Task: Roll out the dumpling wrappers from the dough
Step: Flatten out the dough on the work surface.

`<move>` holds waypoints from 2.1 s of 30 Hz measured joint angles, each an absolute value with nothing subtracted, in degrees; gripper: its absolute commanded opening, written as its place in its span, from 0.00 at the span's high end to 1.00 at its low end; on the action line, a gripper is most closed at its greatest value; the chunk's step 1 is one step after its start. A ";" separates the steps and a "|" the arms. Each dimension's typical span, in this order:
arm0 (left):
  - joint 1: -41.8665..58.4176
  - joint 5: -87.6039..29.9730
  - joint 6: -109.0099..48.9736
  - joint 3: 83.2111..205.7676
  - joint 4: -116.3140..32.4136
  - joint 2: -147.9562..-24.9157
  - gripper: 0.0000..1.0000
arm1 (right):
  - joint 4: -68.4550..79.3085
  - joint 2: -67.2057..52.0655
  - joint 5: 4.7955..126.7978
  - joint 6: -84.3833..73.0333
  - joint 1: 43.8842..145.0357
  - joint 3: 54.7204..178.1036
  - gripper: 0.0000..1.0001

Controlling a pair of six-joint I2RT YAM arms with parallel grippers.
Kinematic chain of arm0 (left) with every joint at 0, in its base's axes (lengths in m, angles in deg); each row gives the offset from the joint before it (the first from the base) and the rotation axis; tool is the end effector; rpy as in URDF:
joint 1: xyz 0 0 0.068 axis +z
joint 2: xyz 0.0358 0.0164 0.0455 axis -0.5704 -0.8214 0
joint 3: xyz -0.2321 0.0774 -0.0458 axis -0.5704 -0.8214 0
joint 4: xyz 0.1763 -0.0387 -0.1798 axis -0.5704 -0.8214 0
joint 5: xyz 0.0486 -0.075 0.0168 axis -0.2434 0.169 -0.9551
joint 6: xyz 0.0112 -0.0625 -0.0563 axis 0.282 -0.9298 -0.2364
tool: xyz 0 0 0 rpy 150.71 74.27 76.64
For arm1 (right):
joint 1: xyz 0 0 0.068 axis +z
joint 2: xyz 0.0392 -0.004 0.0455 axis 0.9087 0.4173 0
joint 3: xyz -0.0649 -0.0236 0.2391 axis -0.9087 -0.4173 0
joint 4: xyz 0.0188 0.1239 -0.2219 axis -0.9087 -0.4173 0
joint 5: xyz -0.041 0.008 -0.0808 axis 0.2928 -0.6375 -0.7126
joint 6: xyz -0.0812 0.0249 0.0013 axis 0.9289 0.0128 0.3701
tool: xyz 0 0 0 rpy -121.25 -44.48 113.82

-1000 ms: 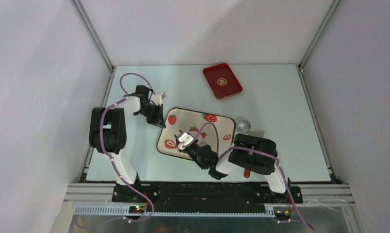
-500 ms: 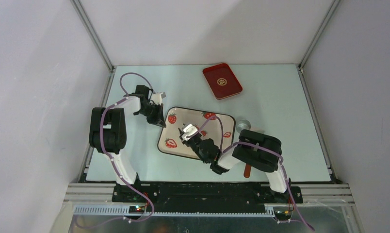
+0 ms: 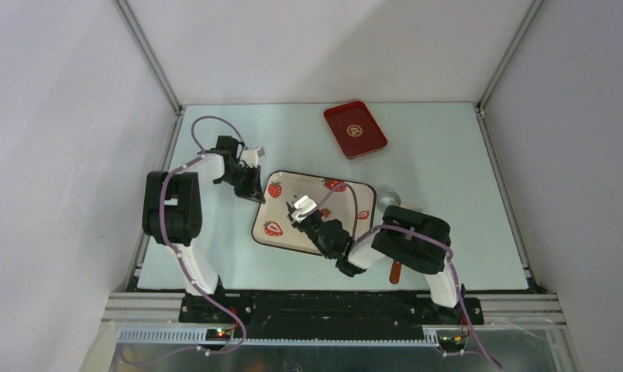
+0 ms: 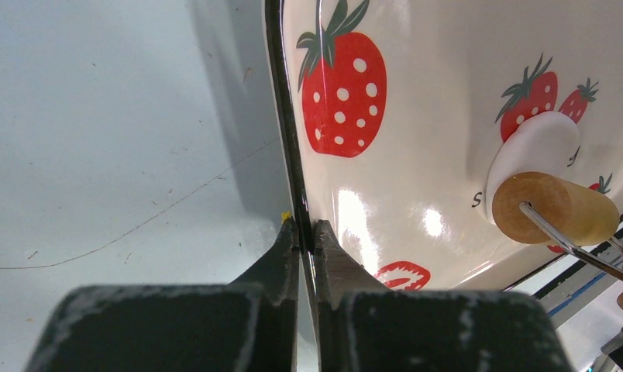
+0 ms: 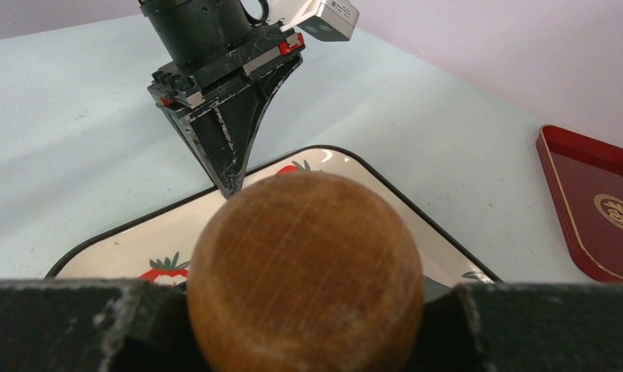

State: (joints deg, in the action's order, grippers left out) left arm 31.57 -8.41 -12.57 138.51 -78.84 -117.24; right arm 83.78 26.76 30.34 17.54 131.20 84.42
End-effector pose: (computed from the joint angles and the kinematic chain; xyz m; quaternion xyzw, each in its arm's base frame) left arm 0.3416 -0.0550 0.1016 0.1086 0.9548 -0.2423 0.1337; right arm 0.1926 0.3447 0.1368 -0.2928 0.6068 0.1557 0.7224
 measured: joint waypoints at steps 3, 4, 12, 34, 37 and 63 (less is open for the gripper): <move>31.59 -8.41 -12.57 138.51 -78.82 -117.24 1.00 | 83.78 26.76 30.32 17.22 130.94 84.42 1.00; 31.59 -8.41 -12.59 138.51 -78.82 -117.24 1.00 | 83.78 26.76 30.32 17.15 130.81 84.42 1.00; 31.62 -8.39 -12.59 138.51 -78.82 -117.24 1.00 | 83.73 26.76 30.12 16.14 130.00 84.52 1.00; 31.86 -8.13 -12.61 138.43 -78.86 -117.24 1.00 | 84.87 27.42 29.95 15.51 128.82 84.66 1.00; 31.86 -8.13 -12.61 138.43 -78.86 -117.24 1.00 | 84.85 27.42 29.95 14.81 128.38 84.72 1.00; 32.08 -7.91 -12.61 138.38 -78.95 -117.24 1.00 | 84.17 27.42 28.18 13.63 126.11 84.85 1.00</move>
